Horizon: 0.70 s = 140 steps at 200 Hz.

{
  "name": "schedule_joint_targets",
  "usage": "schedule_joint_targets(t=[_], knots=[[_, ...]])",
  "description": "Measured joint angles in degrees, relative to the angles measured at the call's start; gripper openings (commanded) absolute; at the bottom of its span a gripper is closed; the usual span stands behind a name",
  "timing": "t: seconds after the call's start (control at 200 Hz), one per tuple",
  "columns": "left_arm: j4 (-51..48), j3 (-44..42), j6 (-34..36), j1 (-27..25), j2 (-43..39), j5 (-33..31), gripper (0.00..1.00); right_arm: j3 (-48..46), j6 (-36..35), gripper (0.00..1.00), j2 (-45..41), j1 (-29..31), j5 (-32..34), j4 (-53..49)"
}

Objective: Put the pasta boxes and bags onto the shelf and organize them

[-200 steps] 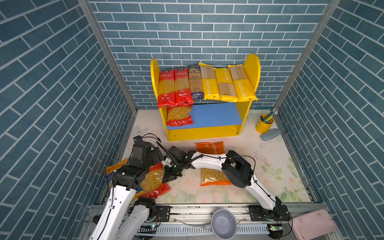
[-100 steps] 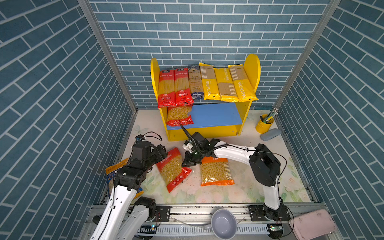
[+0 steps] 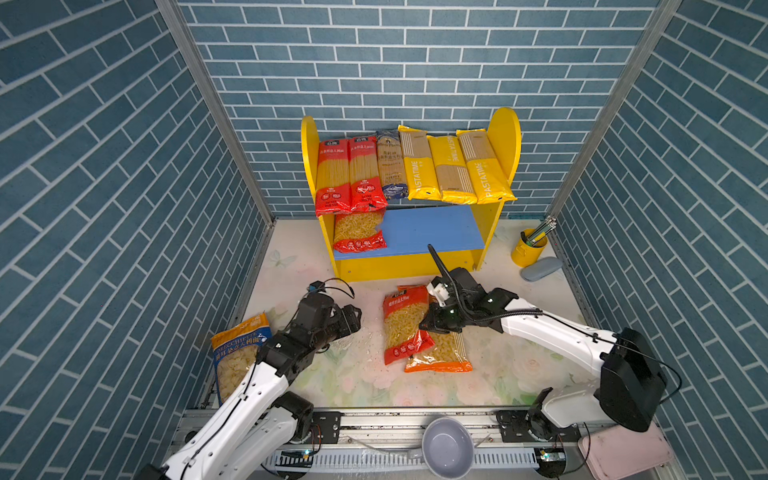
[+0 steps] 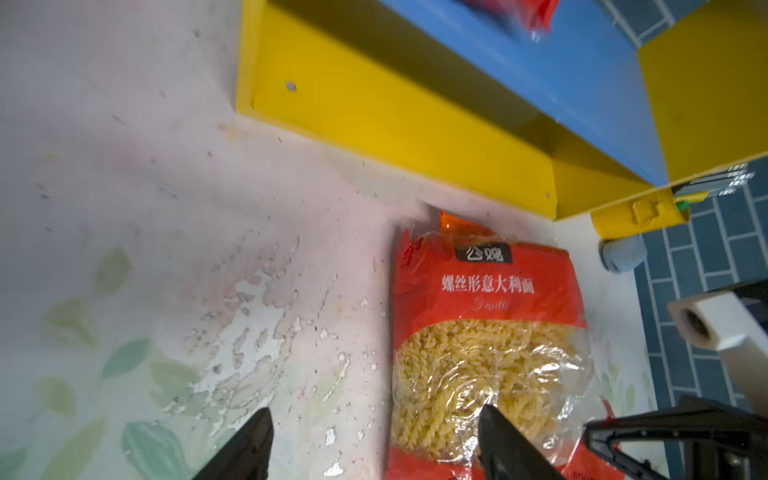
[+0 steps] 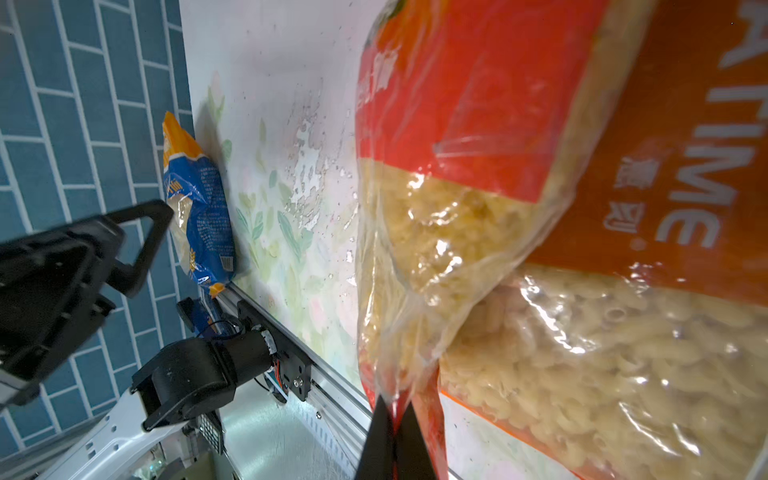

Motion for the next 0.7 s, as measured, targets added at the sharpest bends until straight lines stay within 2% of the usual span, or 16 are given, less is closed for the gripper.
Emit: schedule_joint_targets(t=[0.155, 0.34, 0.535, 0.585, 0.7], knots=[[5.03, -2.64, -2.38, -6.54, 6.16, -1.62, 0.78, -5.31, 1.16, 0.00, 0.00, -2.51, -0.44, 3.82], [12.83, -6.43, -4.79, -8.76, 8.92, -2.23, 0.77, -6.97, 1.01, 0.33, -1.36, -4.76, -1.77, 5.60], [20.90, -12.07, -7.82, -9.01, 12.98, -1.62, 0.75, -6.97, 0.46, 0.58, -2.91, -6.34, -1.73, 6.40], [22.03, -12.17, -8.20, -9.25, 14.16, -1.57, 0.74, -6.97, 0.44, 0.63, -2.86, -6.51, -1.81, 6.88], [25.46, -12.17, -8.76, -10.32, 16.44, -1.36, 0.73, -6.97, 0.50, 0.64, -1.90, -6.60, -2.19, 9.29]])
